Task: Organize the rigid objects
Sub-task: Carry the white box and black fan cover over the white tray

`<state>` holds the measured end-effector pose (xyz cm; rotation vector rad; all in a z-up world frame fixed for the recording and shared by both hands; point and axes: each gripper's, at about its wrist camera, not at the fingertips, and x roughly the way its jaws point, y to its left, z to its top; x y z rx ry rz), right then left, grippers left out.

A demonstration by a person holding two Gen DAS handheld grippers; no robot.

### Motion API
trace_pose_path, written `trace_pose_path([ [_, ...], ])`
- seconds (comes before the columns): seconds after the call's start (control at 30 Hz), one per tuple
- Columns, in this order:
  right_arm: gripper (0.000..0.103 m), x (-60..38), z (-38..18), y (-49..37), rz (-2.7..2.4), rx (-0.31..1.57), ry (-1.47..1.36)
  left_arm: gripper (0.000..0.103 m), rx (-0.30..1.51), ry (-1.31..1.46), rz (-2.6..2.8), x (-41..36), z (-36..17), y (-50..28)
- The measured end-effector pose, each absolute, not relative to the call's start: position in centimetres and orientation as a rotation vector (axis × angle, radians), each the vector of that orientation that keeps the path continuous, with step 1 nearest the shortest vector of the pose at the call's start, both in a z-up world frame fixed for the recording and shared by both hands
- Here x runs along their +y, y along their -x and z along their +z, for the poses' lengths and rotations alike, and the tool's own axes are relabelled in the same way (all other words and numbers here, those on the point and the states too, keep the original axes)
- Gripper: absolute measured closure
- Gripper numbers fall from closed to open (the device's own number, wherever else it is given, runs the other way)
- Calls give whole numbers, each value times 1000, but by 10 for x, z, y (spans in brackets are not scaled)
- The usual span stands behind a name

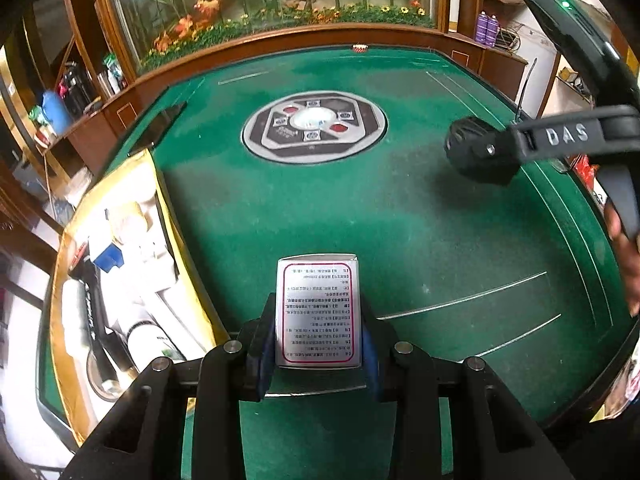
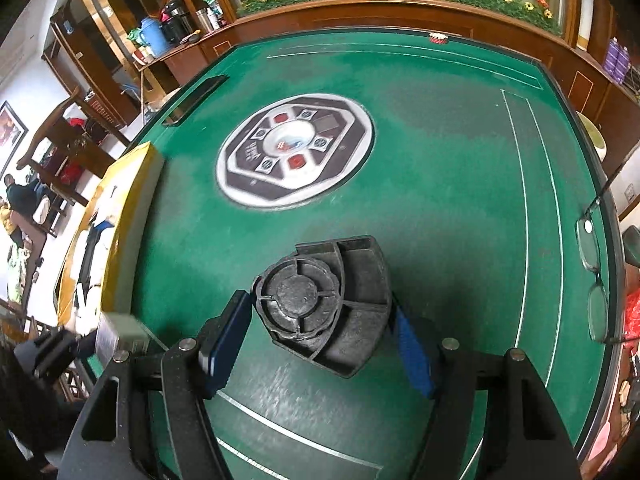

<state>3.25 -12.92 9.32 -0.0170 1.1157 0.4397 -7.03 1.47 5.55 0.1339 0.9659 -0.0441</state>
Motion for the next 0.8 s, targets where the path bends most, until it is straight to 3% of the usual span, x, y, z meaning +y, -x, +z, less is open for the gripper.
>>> trace_pose_path([
  [0.8, 34, -106, 104, 1, 486, 1098, 54, 67, 903, -186, -15, 21, 73, 86],
])
